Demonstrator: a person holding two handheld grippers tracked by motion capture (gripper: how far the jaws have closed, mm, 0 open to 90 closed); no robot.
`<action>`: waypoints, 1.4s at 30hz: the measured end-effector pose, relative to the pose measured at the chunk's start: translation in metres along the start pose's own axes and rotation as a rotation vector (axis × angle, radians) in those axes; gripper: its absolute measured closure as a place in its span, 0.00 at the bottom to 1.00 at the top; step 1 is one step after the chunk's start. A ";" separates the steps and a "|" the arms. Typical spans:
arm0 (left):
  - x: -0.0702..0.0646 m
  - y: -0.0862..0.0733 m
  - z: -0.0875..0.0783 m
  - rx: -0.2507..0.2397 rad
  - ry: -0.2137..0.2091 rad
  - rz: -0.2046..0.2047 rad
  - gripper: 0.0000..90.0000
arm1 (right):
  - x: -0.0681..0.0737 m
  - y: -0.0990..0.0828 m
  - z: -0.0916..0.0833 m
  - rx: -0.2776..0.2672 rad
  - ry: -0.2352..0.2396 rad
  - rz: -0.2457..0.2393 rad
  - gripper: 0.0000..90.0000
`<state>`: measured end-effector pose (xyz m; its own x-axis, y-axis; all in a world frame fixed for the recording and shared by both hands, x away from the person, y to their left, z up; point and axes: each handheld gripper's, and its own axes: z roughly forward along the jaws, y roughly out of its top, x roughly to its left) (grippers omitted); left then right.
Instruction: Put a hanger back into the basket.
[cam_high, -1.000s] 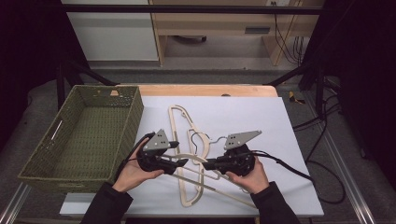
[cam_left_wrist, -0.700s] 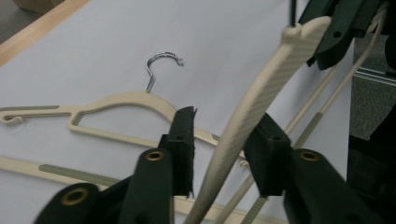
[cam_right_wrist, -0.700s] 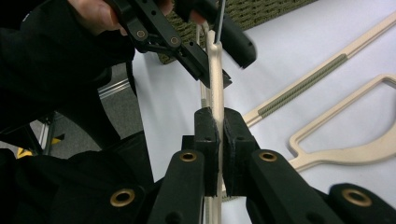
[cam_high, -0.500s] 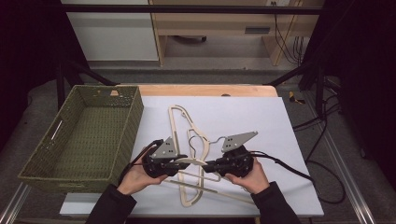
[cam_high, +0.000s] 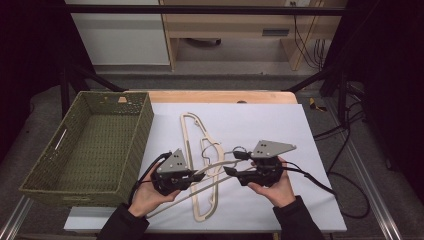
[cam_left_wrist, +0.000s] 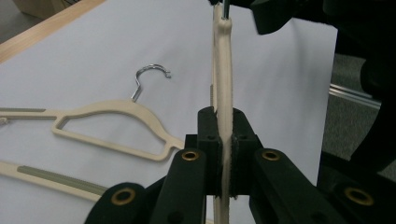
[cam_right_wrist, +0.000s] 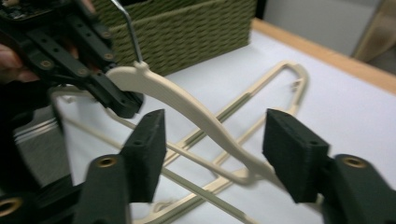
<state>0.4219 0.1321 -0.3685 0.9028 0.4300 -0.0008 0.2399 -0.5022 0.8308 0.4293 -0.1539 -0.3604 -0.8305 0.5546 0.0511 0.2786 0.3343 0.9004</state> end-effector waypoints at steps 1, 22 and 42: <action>0.000 0.001 -0.002 -0.009 0.024 -0.011 0.95 | -0.002 -0.002 -0.004 -0.022 -0.023 0.003 0.36; 0.026 0.036 -0.075 -0.144 0.194 -0.087 0.95 | -0.037 -0.050 -0.054 -0.122 -0.241 0.176 0.07; 0.092 0.037 -0.154 -0.155 0.319 -0.107 0.95 | -0.039 -0.053 -0.066 -0.124 -0.305 0.186 0.02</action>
<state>0.4584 0.2690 -0.2523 0.7130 0.6985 0.0613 0.2475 -0.3325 0.9100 0.4152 -0.2437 -0.3815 -0.5842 0.8049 0.1044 0.3347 0.1218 0.9344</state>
